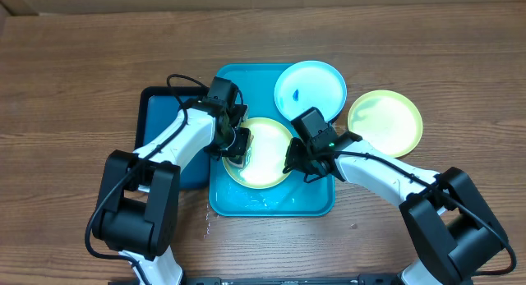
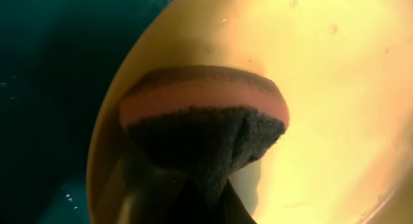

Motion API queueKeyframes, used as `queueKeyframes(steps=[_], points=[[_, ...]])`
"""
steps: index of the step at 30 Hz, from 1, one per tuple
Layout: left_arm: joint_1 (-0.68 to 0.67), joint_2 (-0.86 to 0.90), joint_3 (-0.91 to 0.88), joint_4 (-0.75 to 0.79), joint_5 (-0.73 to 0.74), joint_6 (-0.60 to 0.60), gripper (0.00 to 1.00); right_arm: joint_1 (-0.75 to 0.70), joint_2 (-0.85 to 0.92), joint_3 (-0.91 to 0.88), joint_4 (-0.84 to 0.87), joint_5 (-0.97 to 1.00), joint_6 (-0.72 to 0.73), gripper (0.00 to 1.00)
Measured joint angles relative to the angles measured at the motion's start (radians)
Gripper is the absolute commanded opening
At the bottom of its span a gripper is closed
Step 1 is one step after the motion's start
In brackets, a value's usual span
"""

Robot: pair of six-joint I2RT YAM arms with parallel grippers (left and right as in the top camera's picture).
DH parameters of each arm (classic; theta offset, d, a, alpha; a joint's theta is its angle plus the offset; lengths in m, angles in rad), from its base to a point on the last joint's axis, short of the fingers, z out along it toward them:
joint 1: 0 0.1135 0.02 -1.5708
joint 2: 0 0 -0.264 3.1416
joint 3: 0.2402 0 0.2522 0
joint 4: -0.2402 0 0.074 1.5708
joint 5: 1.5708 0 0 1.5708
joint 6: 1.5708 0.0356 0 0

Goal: Clean dirty plates on tray and stack at the side
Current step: 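Scrub the yellow plate with the sponge while right gripper holds its rim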

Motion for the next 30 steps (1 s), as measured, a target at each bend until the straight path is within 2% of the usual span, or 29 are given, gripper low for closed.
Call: queueKeyframes(steps=[5,9,12,16,22,30], points=[[0.002,0.022,0.016,-0.065,0.130,0.062,0.04,-0.001,0.000,0.000,-0.002,0.002,-0.003,0.04],[0.001,0.056,0.076,-0.206,0.208,0.100,0.04,-0.001,0.000,0.000,-0.002,0.003,-0.004,0.04],[0.001,0.074,0.181,-0.316,0.221,0.121,0.04,-0.001,0.000,0.000,-0.006,0.004,-0.005,0.04],[0.001,0.075,0.348,-0.384,0.184,0.127,0.04,-0.001,0.000,0.000,-0.008,0.004,-0.006,0.04],[0.001,0.075,0.418,-0.375,0.069,0.104,0.04,-0.001,0.000,0.000,-0.008,0.004,-0.006,0.04],[-0.006,0.075,0.283,-0.232,0.011,0.080,0.04,-0.001,0.000,0.000,-0.008,0.003,-0.007,0.04]])
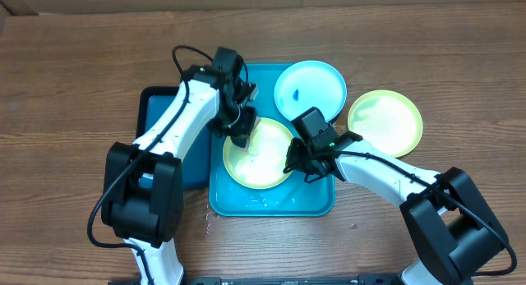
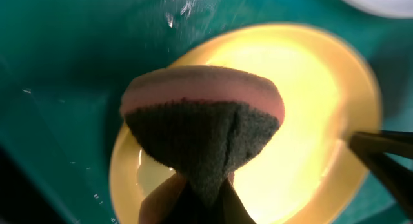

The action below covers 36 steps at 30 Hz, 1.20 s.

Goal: Clean dirty plates on tray and stack at the side
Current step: 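Scrub the yellow plate with the sponge while right gripper holds its rim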

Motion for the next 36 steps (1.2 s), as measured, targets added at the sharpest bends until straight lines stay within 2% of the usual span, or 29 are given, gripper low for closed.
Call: queueKeyframes(steps=[11,14,20,24,26,30,36], points=[[-0.005,-0.026,-0.209,0.190,0.019,-0.030,0.04,0.000,0.000,0.000,-0.001,-0.003,0.000,0.04],[-0.001,-0.027,-0.217,0.193,0.064,-0.029,0.04,0.000,0.000,0.000,-0.002,-0.003,0.000,0.04],[-0.004,-0.021,-0.235,0.177,0.261,-0.018,0.04,0.000,0.000,0.000,-0.002,-0.005,0.001,0.04],[-0.006,-0.016,-0.200,0.095,0.308,-0.013,0.04,0.000,0.000,0.000,-0.002,-0.006,0.000,0.04],[-0.006,-0.013,-0.146,0.038,0.304,-0.010,0.04,0.000,0.000,0.000,-0.002,-0.009,0.000,0.06],[-0.006,-0.012,-0.015,-0.051,0.239,-0.002,0.04,0.006,0.000,0.000,0.000,-0.016,-0.005,0.18],[-0.006,-0.012,0.050,-0.072,0.100,-0.004,0.04,0.019,0.000,0.000,0.016,-0.016,-0.012,0.18]])
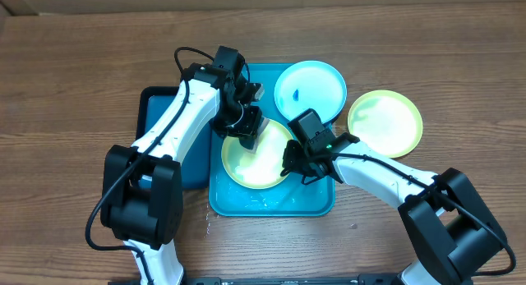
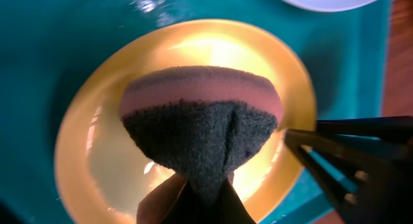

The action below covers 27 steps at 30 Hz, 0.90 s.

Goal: Clean dirty plates on tray and stack at the side
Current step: 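Scrub the yellow plate with the sponge while right gripper holds its rim, then continue scrubbing the yellow plate's center with the sponge, left gripper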

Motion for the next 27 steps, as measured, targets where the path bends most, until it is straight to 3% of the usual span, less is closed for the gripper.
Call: queueKeyframes(steps=[22,24,27], points=[[-0.047,0.000,0.000,-0.015,-0.112,-0.011,0.04,0.000,-0.017,0.000,0.000,0.005,-0.024,0.18],[-0.047,0.000,0.000,-0.015,-0.115,-0.011,0.04,0.000,-0.018,0.000,-0.007,0.011,-0.026,0.17],[-0.047,0.000,0.000,-0.015,-0.118,-0.011,0.04,0.000,-0.018,0.000,-0.021,0.023,-0.029,0.07]])
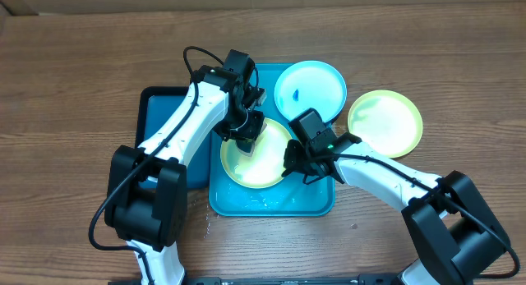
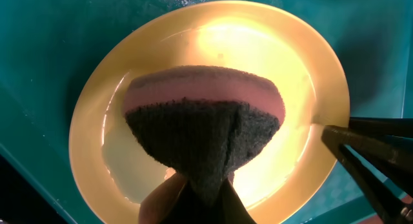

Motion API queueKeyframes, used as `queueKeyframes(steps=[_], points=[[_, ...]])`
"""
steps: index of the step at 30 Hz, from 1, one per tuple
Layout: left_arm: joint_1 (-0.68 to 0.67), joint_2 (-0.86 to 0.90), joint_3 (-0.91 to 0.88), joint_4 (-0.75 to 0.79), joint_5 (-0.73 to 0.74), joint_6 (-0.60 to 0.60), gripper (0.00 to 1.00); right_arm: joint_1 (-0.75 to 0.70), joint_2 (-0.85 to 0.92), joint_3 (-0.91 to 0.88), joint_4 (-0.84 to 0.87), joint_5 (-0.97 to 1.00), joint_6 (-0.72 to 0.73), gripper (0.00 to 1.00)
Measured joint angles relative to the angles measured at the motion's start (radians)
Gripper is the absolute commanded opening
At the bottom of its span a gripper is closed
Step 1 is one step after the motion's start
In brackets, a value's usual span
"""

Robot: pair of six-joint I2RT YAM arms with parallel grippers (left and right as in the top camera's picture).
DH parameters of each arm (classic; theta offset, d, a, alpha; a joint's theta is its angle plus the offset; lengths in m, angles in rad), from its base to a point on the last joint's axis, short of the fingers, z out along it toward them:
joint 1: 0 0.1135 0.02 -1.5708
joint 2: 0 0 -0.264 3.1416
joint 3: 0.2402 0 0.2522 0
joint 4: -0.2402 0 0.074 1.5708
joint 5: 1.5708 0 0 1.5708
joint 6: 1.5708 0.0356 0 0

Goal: Clean dirty plates on tray and stack at the side
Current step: 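Continue scrubbing the yellow plate's center with the sponge, left gripper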

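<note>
A yellow-green plate (image 1: 261, 163) (image 2: 213, 53) lies in the teal tray (image 1: 246, 204). My left gripper (image 1: 245, 131) (image 2: 203, 188) is shut on a pink sponge with a dark scouring face (image 2: 203, 124) and holds it just over the plate's upper left part. Whether the sponge touches the plate cannot be told. My right gripper (image 1: 294, 166) is at the plate's right rim, with its dark fingers (image 2: 371, 143) closed on the edge. A light blue plate (image 1: 311, 92) with a blue smear rests on the tray's far right corner.
A second yellow-green plate (image 1: 385, 122) lies on the wooden table to the right of the tray. A dark blue tray (image 1: 160, 129) sits to the left under my left arm. Water droplets lie on the teal tray's floor.
My left gripper has brought the sponge closer to the yellow-green plate, which now fills more of the left wrist view. The right gripper has stayed at the plate's right rim.
At first the sponge was pressed low on the plate's left part. Then it was raised near the plate's far edge. After that it hung over the plate's middle, and now it is nearer the surface. The right gripper held the plate's rim throughout.
</note>
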Motion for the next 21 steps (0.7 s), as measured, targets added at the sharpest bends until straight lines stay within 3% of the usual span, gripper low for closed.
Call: queueKeyframes(steps=[21], points=[[0.000,0.000,0.000,-0.001,-0.004,0.000,0.04,0.001,-0.001,0.000,-0.002,0.006,0.000,0.04]])
